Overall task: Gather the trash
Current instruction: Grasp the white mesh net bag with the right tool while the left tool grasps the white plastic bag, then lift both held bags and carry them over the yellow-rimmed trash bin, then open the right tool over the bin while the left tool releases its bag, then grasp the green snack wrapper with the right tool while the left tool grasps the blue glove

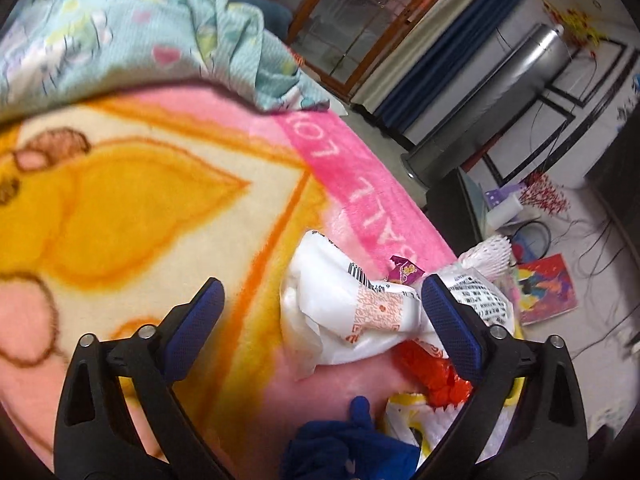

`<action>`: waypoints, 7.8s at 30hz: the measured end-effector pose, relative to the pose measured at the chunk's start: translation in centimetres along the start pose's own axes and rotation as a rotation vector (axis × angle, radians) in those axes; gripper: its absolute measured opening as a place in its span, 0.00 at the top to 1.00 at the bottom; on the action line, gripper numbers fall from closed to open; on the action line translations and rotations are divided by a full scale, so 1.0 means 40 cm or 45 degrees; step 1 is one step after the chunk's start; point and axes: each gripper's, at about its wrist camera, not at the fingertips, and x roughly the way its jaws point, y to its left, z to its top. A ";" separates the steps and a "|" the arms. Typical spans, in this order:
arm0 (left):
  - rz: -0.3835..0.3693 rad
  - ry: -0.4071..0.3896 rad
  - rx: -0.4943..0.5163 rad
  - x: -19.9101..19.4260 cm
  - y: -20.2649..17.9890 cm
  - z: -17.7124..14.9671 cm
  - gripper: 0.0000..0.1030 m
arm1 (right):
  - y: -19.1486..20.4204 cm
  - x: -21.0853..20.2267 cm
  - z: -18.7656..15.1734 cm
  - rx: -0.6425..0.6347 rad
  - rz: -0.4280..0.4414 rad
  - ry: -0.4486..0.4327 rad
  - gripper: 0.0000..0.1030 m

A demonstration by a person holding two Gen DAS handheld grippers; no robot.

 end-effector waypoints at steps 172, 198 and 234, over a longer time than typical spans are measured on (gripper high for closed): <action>0.262 -0.567 0.394 -0.155 -0.493 -0.247 0.11 | -0.447 -0.303 0.015 0.459 -0.218 -0.379 0.34; 0.410 -0.504 0.131 -0.243 -0.207 -0.228 0.11 | -0.281 -0.032 0.152 0.229 -0.058 -0.159 0.37; 0.176 -0.143 -0.167 -0.138 -0.031 -0.255 0.91 | -0.276 0.077 0.168 0.164 0.146 -0.039 0.88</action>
